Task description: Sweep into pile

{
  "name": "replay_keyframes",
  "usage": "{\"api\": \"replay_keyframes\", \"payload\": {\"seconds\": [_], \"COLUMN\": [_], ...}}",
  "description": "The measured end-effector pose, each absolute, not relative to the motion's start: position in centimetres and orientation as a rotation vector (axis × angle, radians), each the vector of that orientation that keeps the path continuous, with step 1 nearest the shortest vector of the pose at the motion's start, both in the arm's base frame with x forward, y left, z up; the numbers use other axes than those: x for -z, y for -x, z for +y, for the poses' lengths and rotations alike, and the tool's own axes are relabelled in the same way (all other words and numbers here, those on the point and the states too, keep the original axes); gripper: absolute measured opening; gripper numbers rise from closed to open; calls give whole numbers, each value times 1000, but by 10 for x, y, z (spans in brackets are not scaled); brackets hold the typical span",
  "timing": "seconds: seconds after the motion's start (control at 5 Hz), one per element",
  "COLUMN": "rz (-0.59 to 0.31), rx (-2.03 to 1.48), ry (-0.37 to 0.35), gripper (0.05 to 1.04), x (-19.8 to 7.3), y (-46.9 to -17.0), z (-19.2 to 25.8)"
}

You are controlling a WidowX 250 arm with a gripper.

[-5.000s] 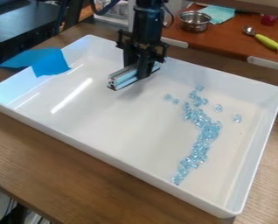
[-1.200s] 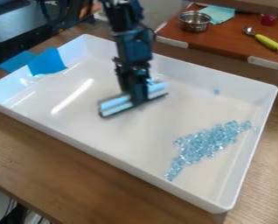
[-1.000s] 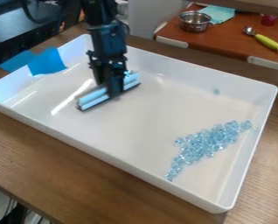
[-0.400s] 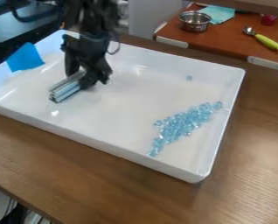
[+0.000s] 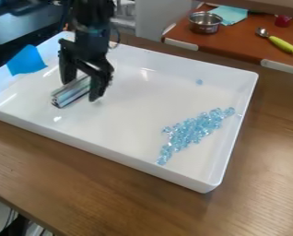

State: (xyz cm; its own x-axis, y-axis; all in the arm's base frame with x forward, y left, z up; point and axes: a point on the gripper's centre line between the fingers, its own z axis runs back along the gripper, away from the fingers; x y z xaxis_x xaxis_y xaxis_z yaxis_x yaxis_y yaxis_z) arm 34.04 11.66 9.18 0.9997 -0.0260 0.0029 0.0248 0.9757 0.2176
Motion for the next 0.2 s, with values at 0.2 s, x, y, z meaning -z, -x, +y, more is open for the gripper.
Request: {"api": "replay_keyframes", "payload": {"seconds": [0.2], "rz": [-45], "rx": [24], "ry": [-50], "gripper": [999], "x": [-146], "y": [-338], "z": [133]}}
